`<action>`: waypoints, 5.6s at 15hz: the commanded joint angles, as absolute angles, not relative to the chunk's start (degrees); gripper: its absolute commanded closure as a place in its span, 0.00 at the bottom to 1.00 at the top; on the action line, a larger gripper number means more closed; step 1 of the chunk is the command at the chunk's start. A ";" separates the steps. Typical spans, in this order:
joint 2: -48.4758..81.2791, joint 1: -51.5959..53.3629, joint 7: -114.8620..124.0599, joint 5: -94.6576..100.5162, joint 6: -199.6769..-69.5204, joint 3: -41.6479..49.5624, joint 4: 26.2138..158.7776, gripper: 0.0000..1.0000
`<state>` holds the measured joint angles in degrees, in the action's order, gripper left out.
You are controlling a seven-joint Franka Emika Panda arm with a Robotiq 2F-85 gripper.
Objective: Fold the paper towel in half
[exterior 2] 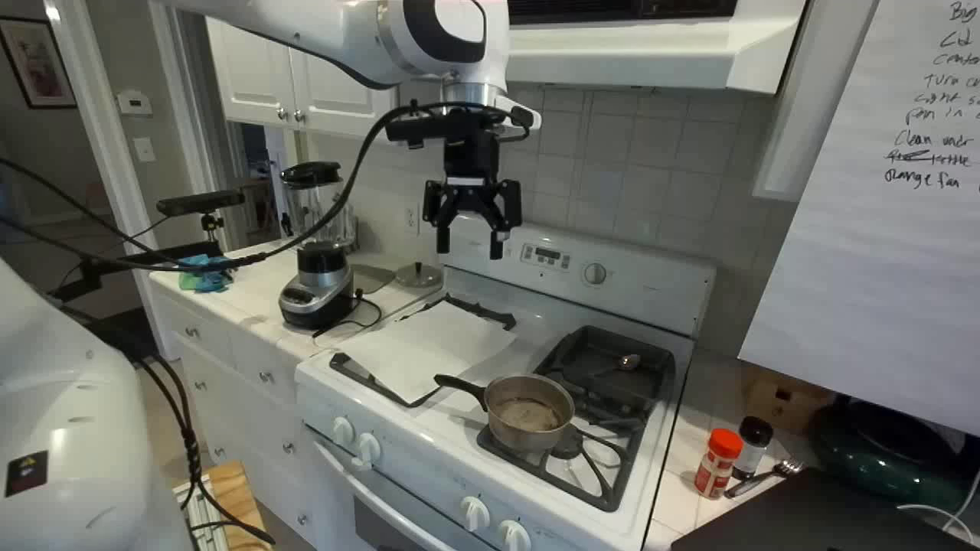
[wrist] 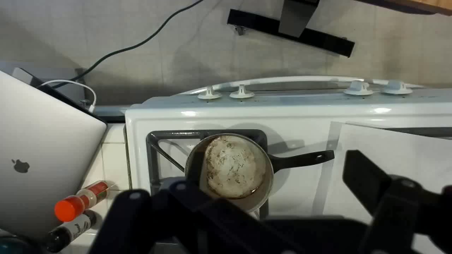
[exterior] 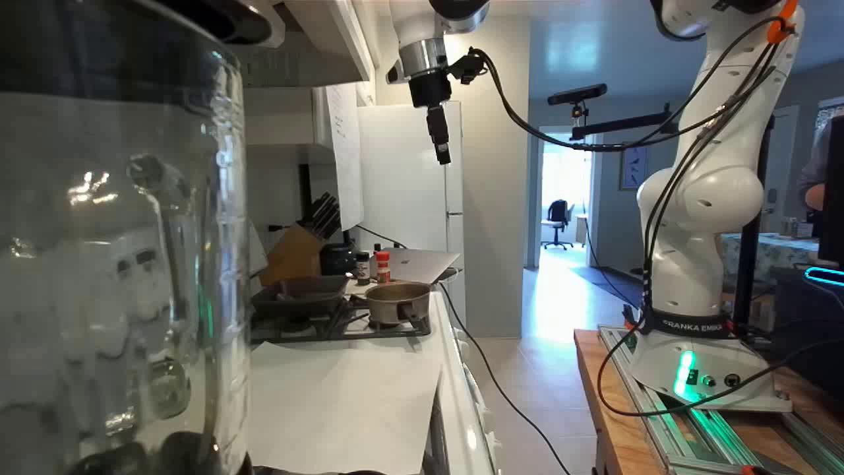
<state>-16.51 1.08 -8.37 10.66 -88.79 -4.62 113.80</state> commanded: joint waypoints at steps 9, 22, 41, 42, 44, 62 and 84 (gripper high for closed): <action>-14.14 2.87 -13.70 10.37 -89.09 -3.39 113.25 0.00; -1.17 7.25 7.32 6.30 -106.83 -8.68 120.99 0.00; 7.48 12.62 1.23 9.31 -125.01 -12.33 123.84 0.00; 7.66 12.96 -0.66 8.67 -125.56 -12.82 123.93 0.00; 7.85 13.46 -4.46 7.67 -126.06 -13.63 124.19 0.00; 8.68 14.18 -29.80 8.96 -126.21 -16.47 129.49 0.00; 10.23 14.61 -27.31 28.41 -146.21 -14.88 139.69 0.00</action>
<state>9.65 14.58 -30.68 24.29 -140.68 -16.10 138.10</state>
